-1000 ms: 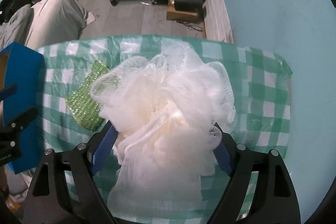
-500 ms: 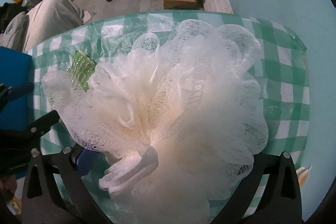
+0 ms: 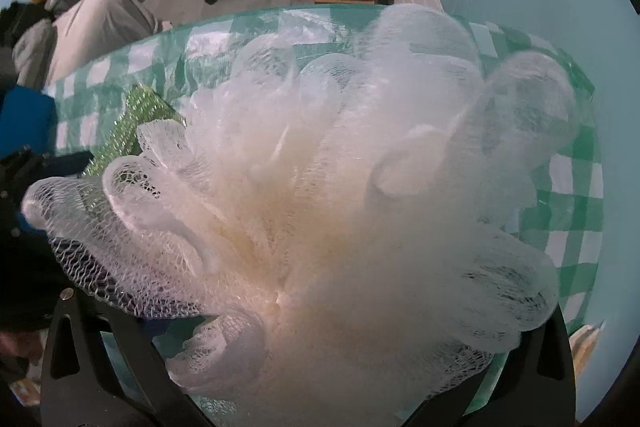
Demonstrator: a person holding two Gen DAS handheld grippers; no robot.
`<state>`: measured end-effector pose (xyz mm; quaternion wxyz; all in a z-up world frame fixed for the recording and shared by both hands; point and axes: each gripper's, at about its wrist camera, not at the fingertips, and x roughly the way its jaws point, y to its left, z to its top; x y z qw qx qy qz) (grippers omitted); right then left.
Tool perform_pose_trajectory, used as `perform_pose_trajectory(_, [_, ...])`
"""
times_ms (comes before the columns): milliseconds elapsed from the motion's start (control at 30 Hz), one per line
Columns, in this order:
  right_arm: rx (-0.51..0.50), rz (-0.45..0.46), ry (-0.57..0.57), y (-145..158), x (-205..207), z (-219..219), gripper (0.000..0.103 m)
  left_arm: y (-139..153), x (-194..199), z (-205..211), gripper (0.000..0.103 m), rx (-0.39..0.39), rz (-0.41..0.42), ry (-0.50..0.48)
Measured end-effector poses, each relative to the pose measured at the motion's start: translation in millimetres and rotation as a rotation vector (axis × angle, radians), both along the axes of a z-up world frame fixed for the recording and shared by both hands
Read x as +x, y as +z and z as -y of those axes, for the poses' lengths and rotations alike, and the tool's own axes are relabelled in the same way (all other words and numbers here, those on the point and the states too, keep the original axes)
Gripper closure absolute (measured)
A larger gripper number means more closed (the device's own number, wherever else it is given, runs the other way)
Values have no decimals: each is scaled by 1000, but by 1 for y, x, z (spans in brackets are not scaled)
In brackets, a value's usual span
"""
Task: Organize soft objects
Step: 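Grasp the green glittery scrubber with the left gripper while the right grasps the white bath puff, then carry the green scrubber with the left gripper while the right carries the bath puff over the box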
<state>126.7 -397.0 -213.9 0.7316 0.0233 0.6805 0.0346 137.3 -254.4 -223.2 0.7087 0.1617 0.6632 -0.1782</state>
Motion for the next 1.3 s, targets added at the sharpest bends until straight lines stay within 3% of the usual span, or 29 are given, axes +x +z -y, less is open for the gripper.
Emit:
perform_pose_trajectory(133, [-3, 16, 16, 0, -3, 0, 2, 0, 0, -1, 13, -11, 12, 9])
perform_pose_trajectory(267, [0, 33, 30, 3, -7, 3, 6, 5, -6, -4, 27, -31, 42, 22])
perform_pose_trajectory(300, [2, 39, 29, 3, -8, 4, 8, 7, -8, -5, 33, -35, 52, 25])
perform_pose_trajectory(467, [-1, 75, 44, 9, -15, 4, 19, 15, -13, -12, 88, -48, 76, 44])
perform_pose_trajectory(733, [-19, 143, 78, 22, -34, 1, 34, 22, -26, -19, 92, -50, 133, 19])
perform_pose_trajectory(1300, [-25, 216, 75, 56, -49, -2, 38, 54, -56, -44, 92, -70, 216, 61])
